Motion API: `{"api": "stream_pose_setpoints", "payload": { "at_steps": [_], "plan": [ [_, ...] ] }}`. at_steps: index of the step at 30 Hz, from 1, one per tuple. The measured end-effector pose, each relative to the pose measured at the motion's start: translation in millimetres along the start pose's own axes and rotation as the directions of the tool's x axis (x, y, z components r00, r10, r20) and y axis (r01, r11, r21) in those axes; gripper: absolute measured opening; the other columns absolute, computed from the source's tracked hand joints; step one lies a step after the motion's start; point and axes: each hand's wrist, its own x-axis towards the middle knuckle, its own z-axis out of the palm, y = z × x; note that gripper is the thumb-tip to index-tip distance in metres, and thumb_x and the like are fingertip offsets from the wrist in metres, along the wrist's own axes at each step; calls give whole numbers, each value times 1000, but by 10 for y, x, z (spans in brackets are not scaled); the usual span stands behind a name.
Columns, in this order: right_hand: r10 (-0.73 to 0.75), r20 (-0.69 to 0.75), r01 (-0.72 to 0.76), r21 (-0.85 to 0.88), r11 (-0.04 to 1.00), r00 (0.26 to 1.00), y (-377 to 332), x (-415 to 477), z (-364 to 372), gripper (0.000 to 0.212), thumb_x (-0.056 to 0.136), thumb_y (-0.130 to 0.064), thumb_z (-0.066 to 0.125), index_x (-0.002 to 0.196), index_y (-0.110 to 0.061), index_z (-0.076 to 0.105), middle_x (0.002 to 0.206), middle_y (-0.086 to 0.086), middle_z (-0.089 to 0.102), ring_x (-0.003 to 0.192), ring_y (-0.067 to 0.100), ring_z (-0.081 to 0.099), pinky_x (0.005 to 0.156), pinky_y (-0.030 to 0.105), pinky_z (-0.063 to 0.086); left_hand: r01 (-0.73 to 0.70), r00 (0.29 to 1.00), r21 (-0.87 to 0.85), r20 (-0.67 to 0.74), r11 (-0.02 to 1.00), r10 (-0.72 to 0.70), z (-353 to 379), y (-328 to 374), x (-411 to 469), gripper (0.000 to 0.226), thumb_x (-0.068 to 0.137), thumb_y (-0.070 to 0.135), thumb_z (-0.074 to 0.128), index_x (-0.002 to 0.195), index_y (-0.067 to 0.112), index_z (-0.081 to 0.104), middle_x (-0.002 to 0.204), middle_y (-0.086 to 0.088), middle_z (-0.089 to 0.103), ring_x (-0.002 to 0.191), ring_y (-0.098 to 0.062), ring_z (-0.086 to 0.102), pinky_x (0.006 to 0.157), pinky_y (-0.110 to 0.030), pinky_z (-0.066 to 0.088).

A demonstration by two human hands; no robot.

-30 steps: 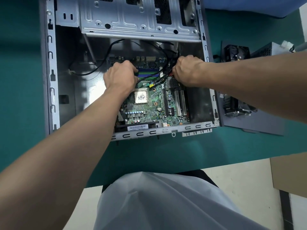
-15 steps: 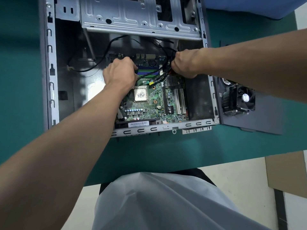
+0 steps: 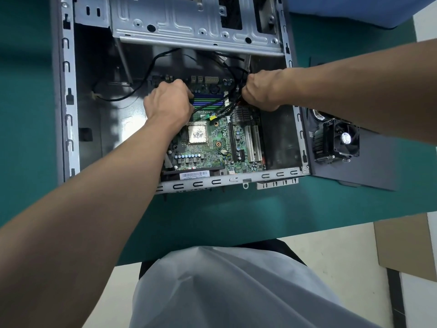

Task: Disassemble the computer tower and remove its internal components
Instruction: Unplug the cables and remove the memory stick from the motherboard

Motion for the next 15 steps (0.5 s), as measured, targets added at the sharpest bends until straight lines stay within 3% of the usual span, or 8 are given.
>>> {"api": "stream_pose_setpoints", "payload": {
  "at_steps": [4,8,12,15],
  "plan": [
    [-14,51,15,-18,1000,999,-27,-24,-18,20,97,-1,42,116,3,47,107,16,54,60,16,40,60,26,40,7,1000,5,0,1000,-7,5,5,-8,30,85,27,70,114,33,67,118,-13,63,110,-35,58,87,-36,43],
    [-4,-6,4,25,1000,1000,-20,-19,-8,20,98,-2,38,113,5,48,106,21,54,63,20,46,61,29,41,9,1000,2,-1,1000,-9,5,-2,-3,29,85,28,70,114,32,67,118,-13,63,110,-36,58,87,-37,43],
    [15,-43,-12,70,997,999,-34,-25,0,23,98,-3,35,115,4,48,111,21,55,55,17,33,58,29,37,9,1000,3,4,1000,-9,11,8,-11,28,85,30,70,113,33,67,118,-12,63,109,-35,58,86,-36,43],
    [25,-8,-25,68,997,1000,-44,-16,17,22,99,-4,36,116,3,48,111,21,55,63,20,42,58,28,39,6,1000,2,-2,1000,-6,1,3,-6,27,86,30,70,112,33,68,118,-13,63,109,-36,58,85,-36,43]
  ]
}}
